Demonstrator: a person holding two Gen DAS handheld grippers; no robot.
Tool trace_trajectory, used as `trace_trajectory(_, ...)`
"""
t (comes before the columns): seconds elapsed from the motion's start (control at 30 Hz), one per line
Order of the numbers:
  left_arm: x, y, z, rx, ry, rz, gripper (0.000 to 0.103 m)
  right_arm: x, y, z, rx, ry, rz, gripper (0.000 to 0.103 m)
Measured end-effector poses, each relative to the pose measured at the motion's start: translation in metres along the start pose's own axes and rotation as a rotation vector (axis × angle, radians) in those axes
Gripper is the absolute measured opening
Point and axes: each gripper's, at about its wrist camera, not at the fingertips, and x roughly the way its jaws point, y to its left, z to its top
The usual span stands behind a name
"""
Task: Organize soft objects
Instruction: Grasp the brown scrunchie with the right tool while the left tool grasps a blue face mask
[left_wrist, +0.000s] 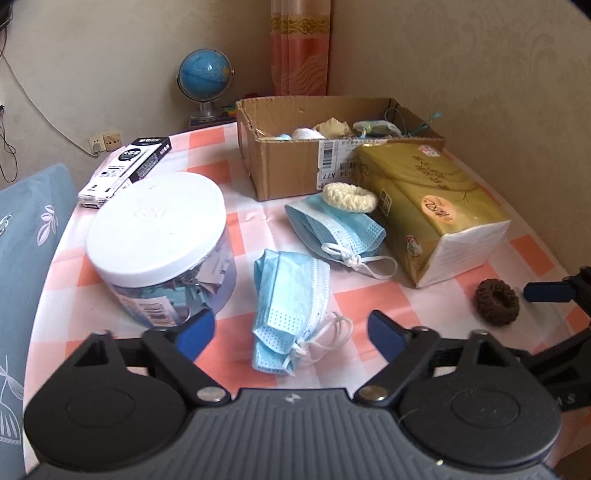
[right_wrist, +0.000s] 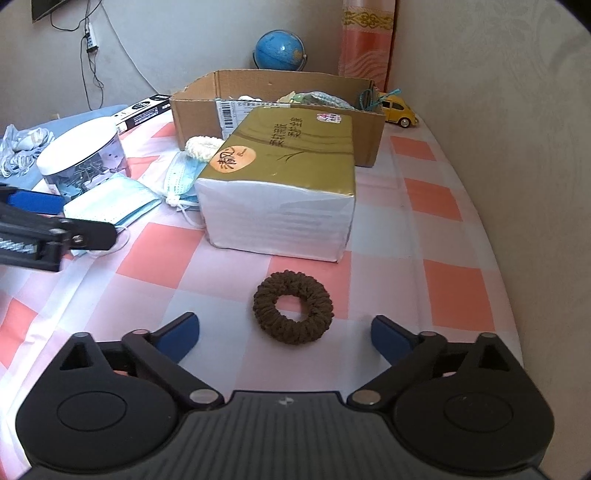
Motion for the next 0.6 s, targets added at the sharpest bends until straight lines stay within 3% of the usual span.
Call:
trace_trajectory(0.27,0.012,-0.008,0.002,0.039,-0.021,0.021,0.081,0.001,0.002,0.0,-0.011,-0.007,0.001,0.103)
trace_trajectory(0.6,0.021,-0.016,0.006,0.069,0.009,-0.046,0.081,0.0,0.003,-0.003,-0.012,-0.018,0.0,0.103)
